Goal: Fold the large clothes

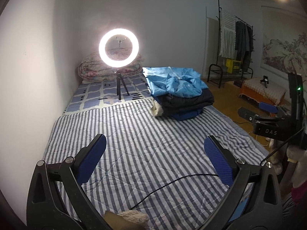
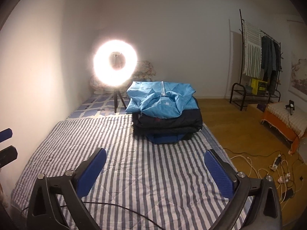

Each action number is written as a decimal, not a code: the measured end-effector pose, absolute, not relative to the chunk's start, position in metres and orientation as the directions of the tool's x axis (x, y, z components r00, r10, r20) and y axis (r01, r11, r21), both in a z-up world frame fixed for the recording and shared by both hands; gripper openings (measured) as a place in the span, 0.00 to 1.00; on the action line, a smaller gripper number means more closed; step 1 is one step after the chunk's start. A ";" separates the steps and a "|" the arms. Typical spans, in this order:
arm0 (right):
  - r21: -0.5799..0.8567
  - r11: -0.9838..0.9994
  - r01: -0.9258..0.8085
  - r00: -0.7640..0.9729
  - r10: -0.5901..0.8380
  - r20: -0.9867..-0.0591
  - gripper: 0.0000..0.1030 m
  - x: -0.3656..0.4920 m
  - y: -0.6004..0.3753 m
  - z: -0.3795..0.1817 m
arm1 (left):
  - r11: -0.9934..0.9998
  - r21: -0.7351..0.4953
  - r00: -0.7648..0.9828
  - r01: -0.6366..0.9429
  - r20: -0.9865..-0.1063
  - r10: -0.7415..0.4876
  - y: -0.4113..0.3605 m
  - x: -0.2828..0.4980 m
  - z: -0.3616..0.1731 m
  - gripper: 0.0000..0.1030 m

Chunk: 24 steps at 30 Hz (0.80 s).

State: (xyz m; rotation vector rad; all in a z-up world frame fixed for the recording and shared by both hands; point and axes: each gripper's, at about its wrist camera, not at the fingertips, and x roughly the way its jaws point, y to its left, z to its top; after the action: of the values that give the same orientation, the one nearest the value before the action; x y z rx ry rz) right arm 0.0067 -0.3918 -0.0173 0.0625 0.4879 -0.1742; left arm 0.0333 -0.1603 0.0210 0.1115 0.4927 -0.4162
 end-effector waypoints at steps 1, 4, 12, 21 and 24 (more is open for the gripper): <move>0.017 0.984 0.180 0.868 -0.151 -0.472 1.00 0.007 -0.392 -0.018 | 0.913 0.013 0.802 0.407 -0.482 -0.351 -0.161 0.034 0.019 1.00; 0.024 0.983 0.182 0.865 -0.148 -0.479 1.00 0.009 -0.394 -0.021 | 0.919 0.035 0.809 0.393 -0.488 -0.328 -0.165 0.035 0.015 1.00; 0.028 0.981 0.192 0.857 -0.154 -0.492 1.00 0.011 -0.395 -0.028 | 0.919 0.031 0.799 0.392 -0.507 -0.324 -0.167 0.038 0.007 1.00; 0.020 0.980 0.199 0.851 -0.163 -0.499 1.00 0.013 -0.393 -0.032 | 0.915 0.038 0.794 0.401 -0.513 -0.326 -0.171 0.038 0.004 1.00; 0.018 0.979 0.201 0.851 -0.166 -0.498 1.00 0.013 -0.393 -0.032 | 0.916 0.037 0.795 0.400 -0.512 -0.326 -0.172 0.037 0.004 1.00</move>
State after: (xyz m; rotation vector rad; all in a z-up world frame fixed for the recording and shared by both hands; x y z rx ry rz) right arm 0.0128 -0.3933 -0.0322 0.0706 0.5176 -0.1935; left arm 0.0372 -0.1719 0.0043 0.1463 0.5226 -0.3918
